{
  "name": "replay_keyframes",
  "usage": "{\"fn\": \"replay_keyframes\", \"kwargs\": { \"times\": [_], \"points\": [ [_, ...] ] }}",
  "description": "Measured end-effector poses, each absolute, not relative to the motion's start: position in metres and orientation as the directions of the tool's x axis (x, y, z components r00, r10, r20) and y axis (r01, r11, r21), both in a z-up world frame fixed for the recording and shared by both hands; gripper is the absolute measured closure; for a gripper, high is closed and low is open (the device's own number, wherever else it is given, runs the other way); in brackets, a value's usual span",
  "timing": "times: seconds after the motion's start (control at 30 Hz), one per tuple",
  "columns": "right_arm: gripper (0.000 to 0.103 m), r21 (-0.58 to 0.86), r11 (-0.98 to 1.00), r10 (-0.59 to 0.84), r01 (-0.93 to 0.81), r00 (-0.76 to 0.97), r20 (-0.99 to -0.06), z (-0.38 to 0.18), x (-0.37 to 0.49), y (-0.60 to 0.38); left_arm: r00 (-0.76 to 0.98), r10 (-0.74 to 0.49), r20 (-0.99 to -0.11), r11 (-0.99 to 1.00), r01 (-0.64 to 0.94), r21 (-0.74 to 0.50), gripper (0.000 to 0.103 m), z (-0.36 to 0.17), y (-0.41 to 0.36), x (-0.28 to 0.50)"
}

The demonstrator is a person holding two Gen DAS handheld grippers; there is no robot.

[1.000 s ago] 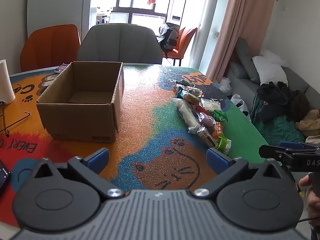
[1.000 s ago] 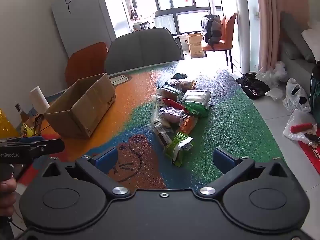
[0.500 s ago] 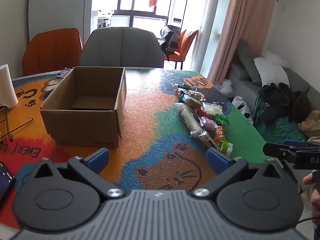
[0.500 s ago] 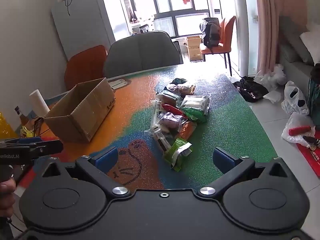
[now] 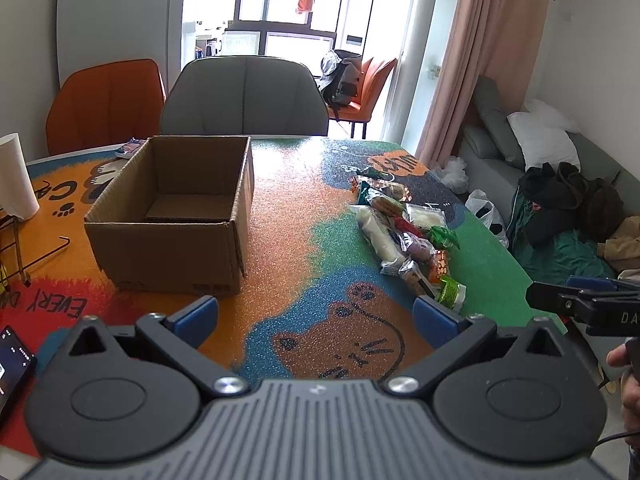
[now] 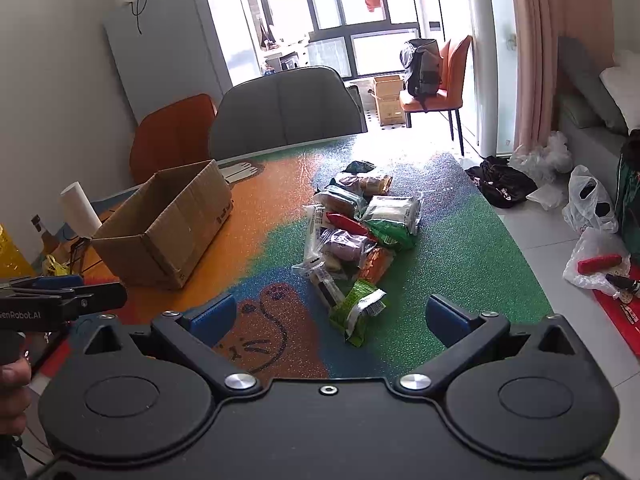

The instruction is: Organize snacks

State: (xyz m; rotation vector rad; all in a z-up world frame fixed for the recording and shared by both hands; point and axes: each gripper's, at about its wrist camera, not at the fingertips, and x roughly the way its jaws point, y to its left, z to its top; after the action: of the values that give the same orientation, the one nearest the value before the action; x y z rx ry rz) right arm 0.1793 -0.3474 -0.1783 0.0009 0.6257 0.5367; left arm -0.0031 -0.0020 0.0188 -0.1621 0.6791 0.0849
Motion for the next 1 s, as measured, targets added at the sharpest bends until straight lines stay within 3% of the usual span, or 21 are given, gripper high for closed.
{"fn": "replay_keyframes", "kwargs": {
  "times": [1.0],
  "points": [
    [0.000,0.145,0.857,0.483,-0.494,0.672,-0.561,-0.1768,0.1762,-0.3406,0.771,0.033,-0.636,0.983,-0.141,-0.121,0.000,0.0155,0.0019,-0.0067]
  ]
}}
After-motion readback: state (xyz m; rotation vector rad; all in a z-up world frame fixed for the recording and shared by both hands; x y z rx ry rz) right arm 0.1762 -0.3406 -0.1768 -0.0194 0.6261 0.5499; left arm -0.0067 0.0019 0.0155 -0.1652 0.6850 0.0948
